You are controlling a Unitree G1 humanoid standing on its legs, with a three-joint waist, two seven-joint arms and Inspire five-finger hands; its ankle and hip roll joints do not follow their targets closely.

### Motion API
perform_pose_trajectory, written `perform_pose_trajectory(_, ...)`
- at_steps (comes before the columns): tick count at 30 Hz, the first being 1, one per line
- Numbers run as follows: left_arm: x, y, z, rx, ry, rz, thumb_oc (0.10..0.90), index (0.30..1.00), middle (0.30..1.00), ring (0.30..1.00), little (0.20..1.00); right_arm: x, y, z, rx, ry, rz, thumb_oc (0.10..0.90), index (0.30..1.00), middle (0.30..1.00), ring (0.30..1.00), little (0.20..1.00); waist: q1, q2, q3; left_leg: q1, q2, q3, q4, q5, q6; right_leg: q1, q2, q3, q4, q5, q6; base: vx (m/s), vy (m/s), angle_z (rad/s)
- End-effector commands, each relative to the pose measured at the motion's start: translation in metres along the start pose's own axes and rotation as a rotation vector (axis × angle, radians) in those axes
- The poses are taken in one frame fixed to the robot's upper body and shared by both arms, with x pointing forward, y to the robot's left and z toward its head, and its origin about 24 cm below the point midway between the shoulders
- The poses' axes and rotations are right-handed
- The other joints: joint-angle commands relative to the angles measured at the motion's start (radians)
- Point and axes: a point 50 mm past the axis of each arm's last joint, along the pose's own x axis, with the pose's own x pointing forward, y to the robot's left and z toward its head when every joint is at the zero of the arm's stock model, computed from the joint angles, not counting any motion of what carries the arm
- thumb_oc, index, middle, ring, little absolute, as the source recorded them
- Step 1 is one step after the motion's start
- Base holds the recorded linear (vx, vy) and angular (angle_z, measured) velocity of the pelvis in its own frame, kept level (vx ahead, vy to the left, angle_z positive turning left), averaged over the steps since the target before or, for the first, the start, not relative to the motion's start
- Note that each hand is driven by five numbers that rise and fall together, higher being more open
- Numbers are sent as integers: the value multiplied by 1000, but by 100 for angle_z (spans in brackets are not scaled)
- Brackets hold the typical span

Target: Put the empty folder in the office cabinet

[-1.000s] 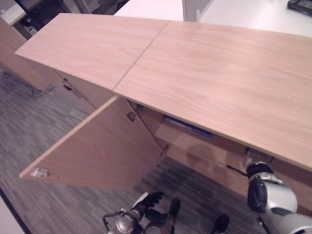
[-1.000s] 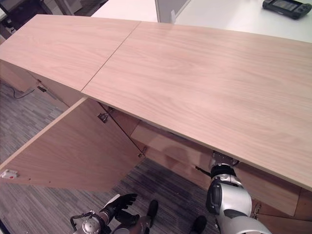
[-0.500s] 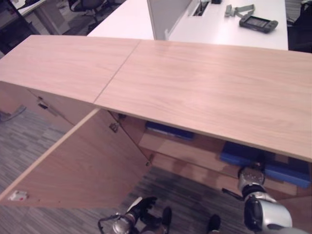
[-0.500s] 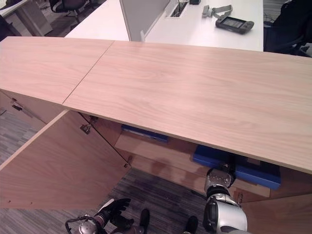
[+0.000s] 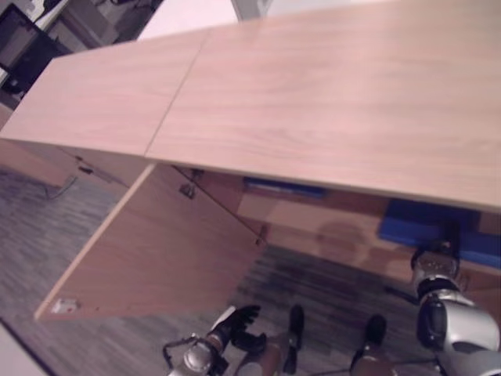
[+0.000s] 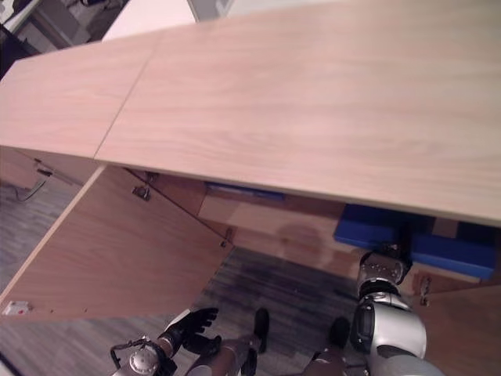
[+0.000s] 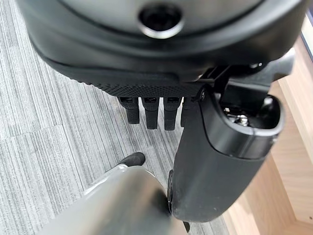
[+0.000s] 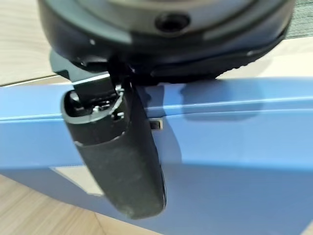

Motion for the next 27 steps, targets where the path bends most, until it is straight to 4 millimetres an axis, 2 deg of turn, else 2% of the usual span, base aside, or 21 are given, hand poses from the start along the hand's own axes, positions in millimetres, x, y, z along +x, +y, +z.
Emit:
perform_pose_trajectory(1, -25, 10, -48, 99, 190, -28, 800, 900, 900, 900, 900, -5, 55, 24, -9, -73, 170, 400, 300, 300, 300, 300, 34, -14, 2, -47, 44, -4, 118, -143, -64, -39, -73, 64, 160, -160, 102, 0, 0, 0)
perform_pose_trajectory(2, -26, 10, -49, 108, 190, -28, 800, 900, 900, 900, 900, -8, 69, 29, -10, -89, 198, 400, 300, 300, 300, 300, 37, -11, 2, -60, 45, -4, 117, -142, -65, -55, -74, 65, 166, -164, 101, -7, -15, 4)
perform_pose_trajectory(3, -25, 10, -48, 108, 187, -28, 800, 900, 900, 900, 900, -8, 70, 30, -10, -91, 199, 400, 300, 300, 300, 300, 37, -10, 1, -63, 45, -4, 117, -141, -66, -58, -74, 66, 168, -164, 100, -8, -27, 7)
perform_pose_trajectory(4, -27, 11, -50, 121, 190, -31, 800, 900, 900, 900, 900, -11, 85, 38, -2, -111, 231, 400, 300, 300, 300, 300, 43, -5, 6, -71, 43, -5, 117, -141, -67, -69, -73, 67, 174, -169, 100, -4, -14, 5)
perform_pose_trajectory(7, -27, 12, -49, 125, 187, -27, 800, 900, 900, 900, 900, -14, 96, 44, 1, -129, 249, 400, 300, 300, 300, 300, 47, 0, 12, -79, 43, -8, 121, -144, -69, -83, -73, 70, 189, -176, 100, -4, -14, -4)
perform_pose_trajectory(8, -27, 15, -48, 121, 184, -15, 800, 900, 900, 900, 900, -19, 112, 52, 8, -149, 276, 400, 300, 300, 300, 300, 51, 7, 22, -93, 42, -10, 130, -145, -72, -103, -73, 76, 208, -185, 98, 0, 0, 0)
perform_pose_trajectory(9, -27, 15, -48, 120, 183, -14, 800, 900, 900, 900, 900, -19, 112, 53, 8, -149, 278, 400, 300, 300, 300, 300, 51, 7, 22, -96, 42, -10, 129, -142, -71, -105, -73, 76, 207, -182, 98, -25, -60, 1)
perform_pose_trajectory(12, -27, 20, -48, 109, 183, 8, 800, 900, 900, 900, 900, -26, 133, 72, 17, -195, 307, 400, 300, 300, 300, 300, 61, 13, 34, -129, 39, -19, 156, -157, -77, -144, -75, 81, 257, -215, 96, 16, -63, 4)
perform_pose_trajectory(16, -28, 25, -49, 113, 186, 27, 800, 900, 900, 900, 900, -38, 158, 90, 19, -248, 363, 400, 300, 300, 300, 300, 67, 14, 40, -173, 36, -27, 187, -162, -80, -193, -75, 91, 311, -236, 91, -2, -36, 12)
perform_pose_trajectory(17, -28, 24, -48, 112, 185, 27, 800, 900, 900, 900, 900, -39, 159, 90, 18, -248, 364, 400, 300, 300, 300, 300, 67, 14, 40, -174, 36, -27, 188, -163, -80, -196, -76, 91, 313, -236, 91, 13, -47, 17)
perform_pose_trajectory(18, -28, 27, -50, 117, 194, 37, 800, 900, 900, 900, 900, -48, 174, 100, 5, -285, 409, 400, 300, 300, 300, 300, 68, 10, 41, -190, 35, -29, 199, -165, -81, -215, -77, 94, 331, -246, 89, 9, -38, 13)
perform_pose_trajectory(21, -28, 29, -51, 124, 204, 48, 800, 900, 900, 900, 900, -61, 194, 114, -11, -334, 460, 400, 300, 300, 300, 300, 69, 7, 40, -211, 33, -30, 213, -169, -84, -243, -80, 101, 358, -252, 86, 18, -34, 9)
perform_pose_trajectory(25, -27, 33, -48, 120, 190, 66, 800, 900, 900, 900, 900, -78, 215, 131, -26, -391, 507, 400, 300, 300, 300, 300, 73, 1, 32, -215, 31, -37, 206, -170, -85, -255, -79, 99, 376, -263, 81, 37, -46, 8)
perform_pose_trajectory(27, -26, 33, -46, 112, 184, 73, 800, 900, 900, 900, 900, -78, 216, 134, -25, -396, 506, 400, 300, 300, 300, 300, 73, 2, 33, -211, 31, -38, 201, -168, -86, -253, -79, 97, 377, -266, 81, 19, -18, 1)
